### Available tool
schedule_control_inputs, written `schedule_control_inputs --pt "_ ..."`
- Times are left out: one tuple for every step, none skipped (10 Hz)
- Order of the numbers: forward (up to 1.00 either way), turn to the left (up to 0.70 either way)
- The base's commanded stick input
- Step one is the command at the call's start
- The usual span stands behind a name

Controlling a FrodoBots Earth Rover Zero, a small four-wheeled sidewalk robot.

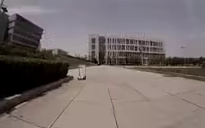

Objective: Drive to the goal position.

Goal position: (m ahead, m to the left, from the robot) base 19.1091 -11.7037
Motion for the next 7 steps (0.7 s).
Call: schedule_control_inputs --pt "0.70 0.00" --pt "0.70 0.00" --pt "0.70 0.00" --pt "0.70 0.00" --pt "0.70 0.00" --pt "0.70 0.00" --pt "0.72 0.00"
